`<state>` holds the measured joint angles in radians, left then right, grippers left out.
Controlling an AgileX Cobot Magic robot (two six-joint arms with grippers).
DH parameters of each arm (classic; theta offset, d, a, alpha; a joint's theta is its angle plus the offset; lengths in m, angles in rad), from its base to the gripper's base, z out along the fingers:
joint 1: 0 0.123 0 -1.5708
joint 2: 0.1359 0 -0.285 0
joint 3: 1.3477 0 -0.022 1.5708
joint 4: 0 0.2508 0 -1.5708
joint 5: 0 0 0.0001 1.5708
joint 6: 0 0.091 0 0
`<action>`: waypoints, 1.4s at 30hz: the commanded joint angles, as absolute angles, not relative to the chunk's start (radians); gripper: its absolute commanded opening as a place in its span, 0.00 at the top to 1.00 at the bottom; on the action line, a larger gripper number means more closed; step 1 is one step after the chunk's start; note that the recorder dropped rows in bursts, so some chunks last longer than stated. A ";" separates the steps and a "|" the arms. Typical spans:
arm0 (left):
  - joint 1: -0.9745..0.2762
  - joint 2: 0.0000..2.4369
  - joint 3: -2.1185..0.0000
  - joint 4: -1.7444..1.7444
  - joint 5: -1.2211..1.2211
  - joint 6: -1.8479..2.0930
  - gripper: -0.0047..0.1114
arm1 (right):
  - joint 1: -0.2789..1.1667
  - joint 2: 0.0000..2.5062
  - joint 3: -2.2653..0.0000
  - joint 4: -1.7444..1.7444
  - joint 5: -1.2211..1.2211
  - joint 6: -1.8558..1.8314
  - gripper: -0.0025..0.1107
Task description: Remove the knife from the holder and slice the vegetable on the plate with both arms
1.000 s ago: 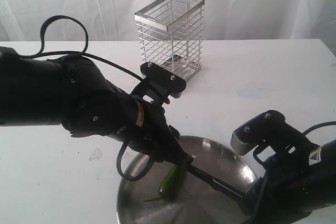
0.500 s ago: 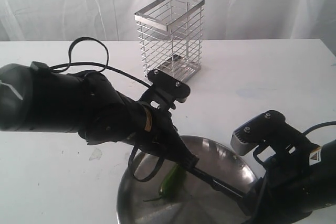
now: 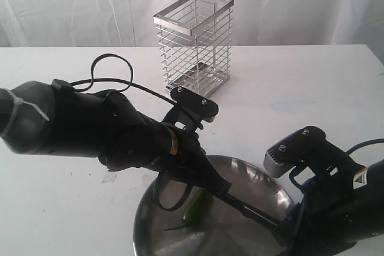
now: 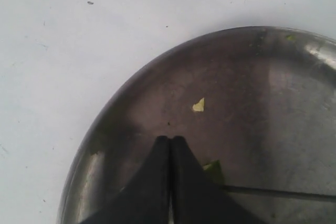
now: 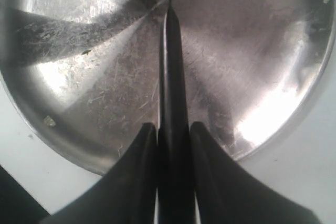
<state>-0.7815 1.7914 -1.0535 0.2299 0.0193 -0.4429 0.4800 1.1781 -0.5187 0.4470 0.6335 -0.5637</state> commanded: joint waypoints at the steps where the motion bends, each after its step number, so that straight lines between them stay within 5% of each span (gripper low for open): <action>1: -0.790 1.780 -1.048 0.213 0.018 -0.449 0.96 | 0.482 1.179 -0.526 0.448 0.628 -0.571 0.98; 24: -0.862 1.906 -1.039 0.200 0.009 -0.449 0.96 | 0.482 1.181 -0.522 0.437 0.626 -0.571 0.98; 42: -0.766 1.735 -1.124 0.246 0.282 -0.378 0.96 | 0.482 1.306 -0.528 0.448 0.605 -0.571 0.98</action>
<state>-0.7715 1.7361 -1.1216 0.2356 0.2311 -0.3880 0.4800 1.3036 -0.5187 0.4448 0.6181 -0.5681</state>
